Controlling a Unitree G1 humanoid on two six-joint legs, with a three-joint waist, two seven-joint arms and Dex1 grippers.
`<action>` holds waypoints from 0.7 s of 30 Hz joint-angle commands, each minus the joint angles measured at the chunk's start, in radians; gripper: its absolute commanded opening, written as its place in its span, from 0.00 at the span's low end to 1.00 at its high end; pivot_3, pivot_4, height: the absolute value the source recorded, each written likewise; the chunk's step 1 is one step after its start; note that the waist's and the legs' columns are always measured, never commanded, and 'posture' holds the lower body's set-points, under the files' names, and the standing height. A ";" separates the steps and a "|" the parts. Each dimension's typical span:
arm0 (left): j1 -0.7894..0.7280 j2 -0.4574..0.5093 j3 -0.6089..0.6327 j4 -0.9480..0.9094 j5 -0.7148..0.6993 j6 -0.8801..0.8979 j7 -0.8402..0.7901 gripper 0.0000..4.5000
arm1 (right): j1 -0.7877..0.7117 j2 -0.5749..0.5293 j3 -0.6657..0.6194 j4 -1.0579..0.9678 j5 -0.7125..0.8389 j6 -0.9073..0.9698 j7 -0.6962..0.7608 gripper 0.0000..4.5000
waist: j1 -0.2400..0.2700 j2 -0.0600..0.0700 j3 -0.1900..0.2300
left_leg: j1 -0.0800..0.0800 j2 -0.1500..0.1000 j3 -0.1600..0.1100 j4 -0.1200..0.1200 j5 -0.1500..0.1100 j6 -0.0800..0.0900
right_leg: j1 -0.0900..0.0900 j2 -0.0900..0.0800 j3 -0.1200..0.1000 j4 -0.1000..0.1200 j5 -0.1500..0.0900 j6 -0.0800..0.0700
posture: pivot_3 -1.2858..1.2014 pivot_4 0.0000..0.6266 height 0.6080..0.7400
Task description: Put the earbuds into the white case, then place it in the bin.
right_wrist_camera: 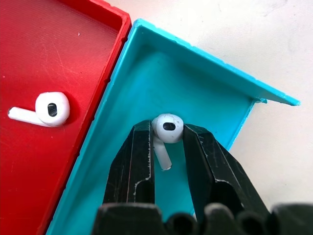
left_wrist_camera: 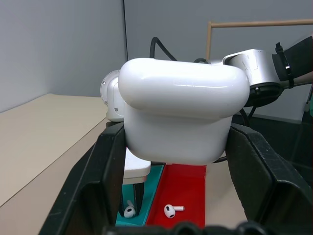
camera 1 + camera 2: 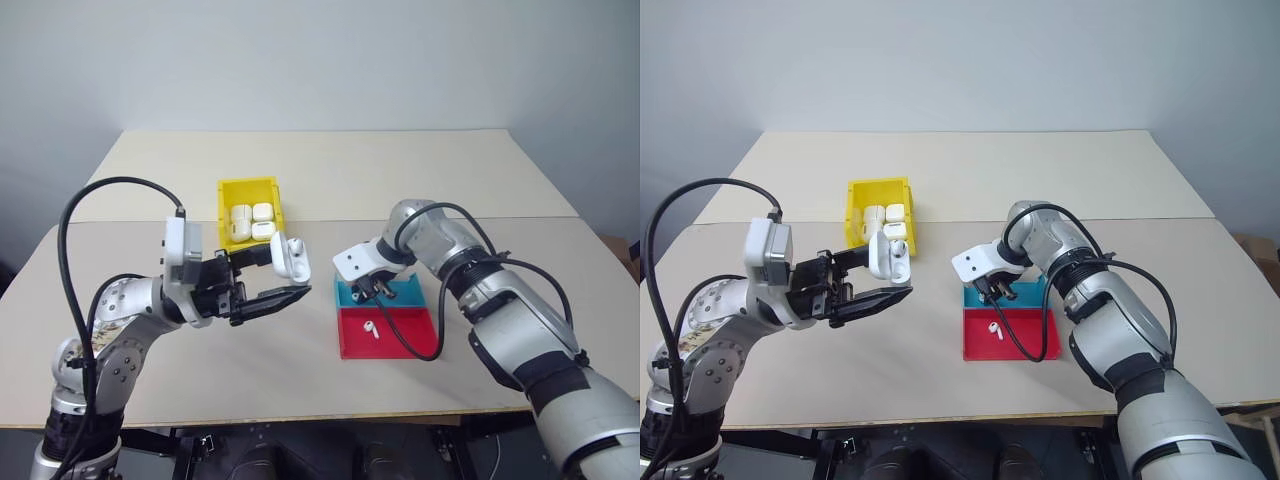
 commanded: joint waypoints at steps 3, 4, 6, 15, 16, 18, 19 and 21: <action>-0.010 0.015 0.018 -0.028 -0.032 -0.010 -0.007 0.62 | 0.011 -0.002 -0.046 -0.031 0.016 0.073 0.013 0.14 | 0.000 0.000 0.000 | 0.000 0.000 0.000 0.000 0.000 0.000 | 0.000 0.000 0.000 0.000 0.000 0.000 | 0.52 0.24 1.00; -0.013 0.016 0.015 -0.025 -0.035 -0.009 -0.009 0.62 | 0.003 -0.001 -0.069 -0.036 0.042 0.117 0.037 0.14 | 0.000 0.000 0.000 | 0.000 0.000 0.000 0.000 0.000 0.000 | 0.000 0.000 0.000 0.000 0.000 0.000 | 0.52 0.24 1.00; -0.022 0.020 0.011 -0.015 -0.040 -0.007 -0.019 0.62 | -0.023 0.003 -0.126 -0.043 0.107 0.234 0.100 0.14 | 0.000 0.000 0.000 | 0.000 0.000 0.000 0.000 0.000 0.000 | -0.001 0.000 0.000 0.000 0.000 0.000 | 0.52 0.24 1.00; -0.096 0.028 -0.001 0.063 -0.041 -0.001 -0.067 0.62 | -0.049 -0.098 -0.401 -0.229 0.420 0.758 0.107 0.14 | 0.004 0.000 0.000 | -0.001 0.000 0.000 0.000 -0.001 0.001 | 0.000 0.000 0.000 0.000 0.000 0.000 | 0.52 0.24 1.00; -0.102 0.026 -0.002 0.070 -0.041 -0.001 -0.071 0.62 | -0.033 -0.113 -0.430 -0.277 0.451 0.806 0.093 0.14 | 0.005 0.000 0.000 | -0.001 0.000 0.000 0.000 -0.001 0.001 | 0.000 0.000 -0.001 0.000 0.000 0.000 | 0.52 0.24 1.00; -0.112 0.024 -0.003 0.083 -0.043 0.000 -0.078 0.62 | 0.012 -0.144 -0.505 -0.394 0.534 0.922 0.066 0.14 | 0.006 0.000 0.000 | -0.002 0.000 0.000 0.000 -0.001 0.001 | 0.000 0.000 -0.001 0.000 0.000 0.000 | 0.52 0.24 1.00; -0.120 0.021 -0.007 0.095 -0.040 -0.001 -0.082 0.62 | 0.056 -0.157 -0.577 -0.486 0.602 1.001 0.036 0.14 | 0.006 0.000 0.000 | -0.002 0.000 0.000 -0.001 -0.001 0.001 | 0.000 0.000 -0.001 0.000 0.000 0.000 | 0.52 0.24 1.00; -0.135 0.015 -0.016 0.120 -0.033 -0.003 -0.091 0.62 | 0.136 -0.161 -0.713 -0.660 0.729 1.141 -0.041 0.14 | 0.011 0.000 0.000 | -0.002 0.000 0.000 -0.001 -0.001 0.002 | 0.000 0.000 -0.001 0.000 0.000 0.000 | 0.52 0.24 1.00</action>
